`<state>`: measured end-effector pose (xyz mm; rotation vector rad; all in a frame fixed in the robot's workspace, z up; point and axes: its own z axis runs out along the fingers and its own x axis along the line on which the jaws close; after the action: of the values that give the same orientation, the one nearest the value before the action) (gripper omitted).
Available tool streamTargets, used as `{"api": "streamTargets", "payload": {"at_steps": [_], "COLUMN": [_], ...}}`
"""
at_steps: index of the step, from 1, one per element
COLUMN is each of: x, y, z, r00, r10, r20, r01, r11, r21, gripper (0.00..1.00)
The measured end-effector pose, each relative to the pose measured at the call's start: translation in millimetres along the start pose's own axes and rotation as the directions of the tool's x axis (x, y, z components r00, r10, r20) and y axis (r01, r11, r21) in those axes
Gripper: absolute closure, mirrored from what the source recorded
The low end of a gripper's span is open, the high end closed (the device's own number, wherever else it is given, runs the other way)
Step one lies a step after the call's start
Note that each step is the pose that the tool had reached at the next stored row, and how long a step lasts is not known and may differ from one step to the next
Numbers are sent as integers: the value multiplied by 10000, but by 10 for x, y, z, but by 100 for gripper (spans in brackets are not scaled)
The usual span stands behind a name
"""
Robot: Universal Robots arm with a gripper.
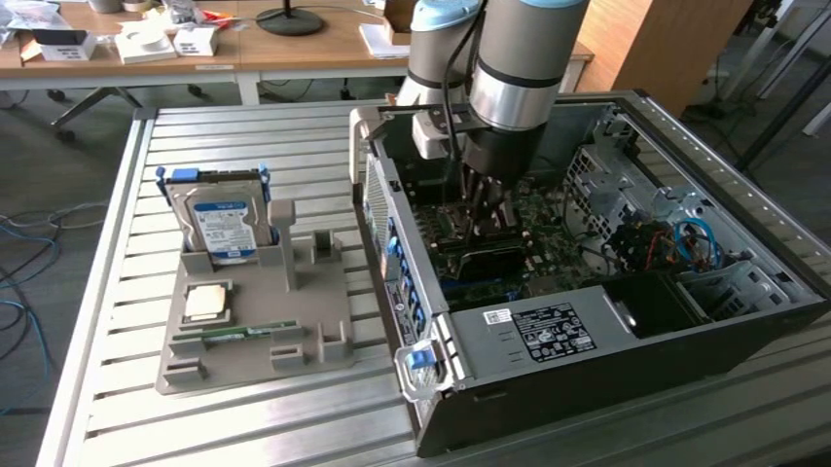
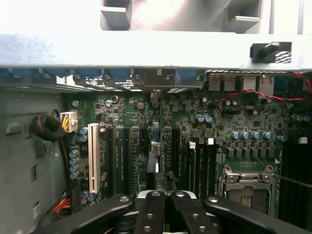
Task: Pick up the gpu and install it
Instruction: 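Press down on the gpu until it lock into place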
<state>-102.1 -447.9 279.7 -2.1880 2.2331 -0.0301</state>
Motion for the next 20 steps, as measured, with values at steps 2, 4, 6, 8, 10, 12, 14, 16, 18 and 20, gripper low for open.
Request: {"api": "streamTargets", "payload": {"at_steps": [2,4,6,8,10,12,14,16,18,20], "x": [0,0,0,5,5,6,6,6,6,6], "y": [0,0,0,1,2,3,4,6,7,7], "z": [-9,-9,-10,-10,4,36,67,95,119,128], "r00": [10000,10000,10000,10000,10000,10000,10000,10000,10000,10000], "r10": [0,0,0,1,3,1,-1,-1,0,0], "r20": [2,3,1,4,14,14,15,14,14,17], "r01": [0,0,0,-1,-3,-1,1,1,0,0], "r11": [10000,10000,10000,10000,10000,10000,10000,10000,10000,10000], "r21": [1,2,1,1,2,2,2,1,2,2], "gripper": [89,89,89,89,89,89,89,89,89,89]}}
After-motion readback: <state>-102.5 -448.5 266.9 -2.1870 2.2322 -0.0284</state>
